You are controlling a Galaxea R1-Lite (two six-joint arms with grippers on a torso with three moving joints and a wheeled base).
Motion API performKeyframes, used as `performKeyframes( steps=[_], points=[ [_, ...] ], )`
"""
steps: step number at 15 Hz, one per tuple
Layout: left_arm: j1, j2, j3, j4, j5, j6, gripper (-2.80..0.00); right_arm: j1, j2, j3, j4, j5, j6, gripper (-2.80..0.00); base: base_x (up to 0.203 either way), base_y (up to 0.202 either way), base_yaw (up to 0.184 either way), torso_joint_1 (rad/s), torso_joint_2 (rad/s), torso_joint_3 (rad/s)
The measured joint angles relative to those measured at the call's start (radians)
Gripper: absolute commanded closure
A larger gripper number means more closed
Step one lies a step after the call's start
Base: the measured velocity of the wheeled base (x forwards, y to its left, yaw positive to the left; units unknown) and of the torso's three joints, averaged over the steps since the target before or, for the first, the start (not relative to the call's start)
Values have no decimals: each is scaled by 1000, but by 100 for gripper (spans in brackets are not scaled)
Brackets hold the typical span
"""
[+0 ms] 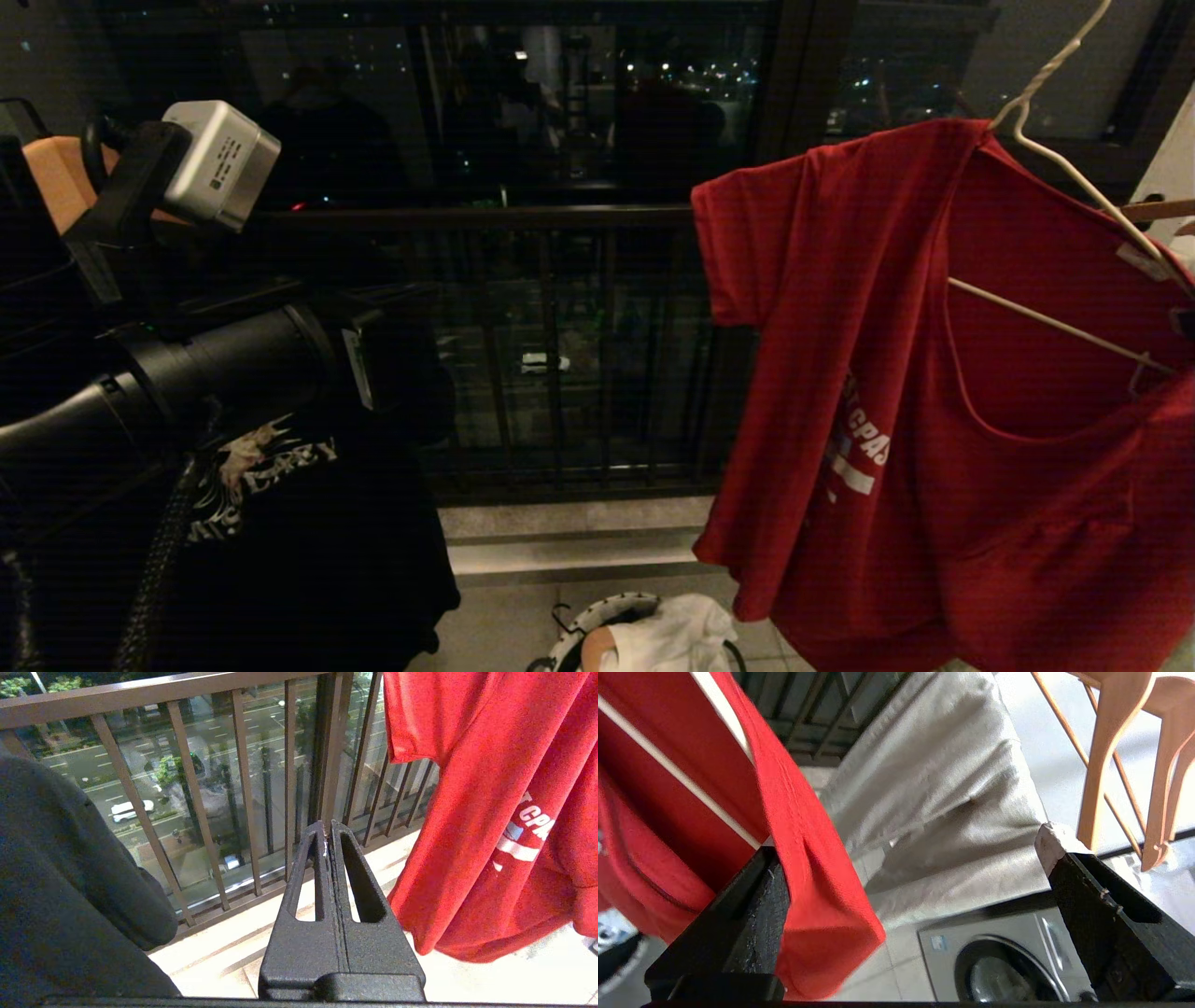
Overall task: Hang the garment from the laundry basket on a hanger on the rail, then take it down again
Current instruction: Take the clothes off the clothes rack
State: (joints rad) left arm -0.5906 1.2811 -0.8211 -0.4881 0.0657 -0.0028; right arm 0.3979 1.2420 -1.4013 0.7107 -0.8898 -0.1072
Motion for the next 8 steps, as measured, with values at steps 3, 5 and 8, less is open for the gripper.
performKeyframes(
  steps=[3, 5, 8],
  points=[
    [0, 0, 0, 0, -1, 0, 0, 0, -8, 0, 10, 0, 1, -280, 0, 0, 0, 0, 0, 0],
    [0, 0, 0, 0, 0, 0, 0, 3, -15, 2, 13, 0, 1, -280, 0, 0, 0, 0, 0, 0],
    [-2, 2, 2, 0, 0, 0, 0, 28, -33, 2, 13, 1, -1, -280, 0, 0, 0, 0, 0, 0]
  ],
)
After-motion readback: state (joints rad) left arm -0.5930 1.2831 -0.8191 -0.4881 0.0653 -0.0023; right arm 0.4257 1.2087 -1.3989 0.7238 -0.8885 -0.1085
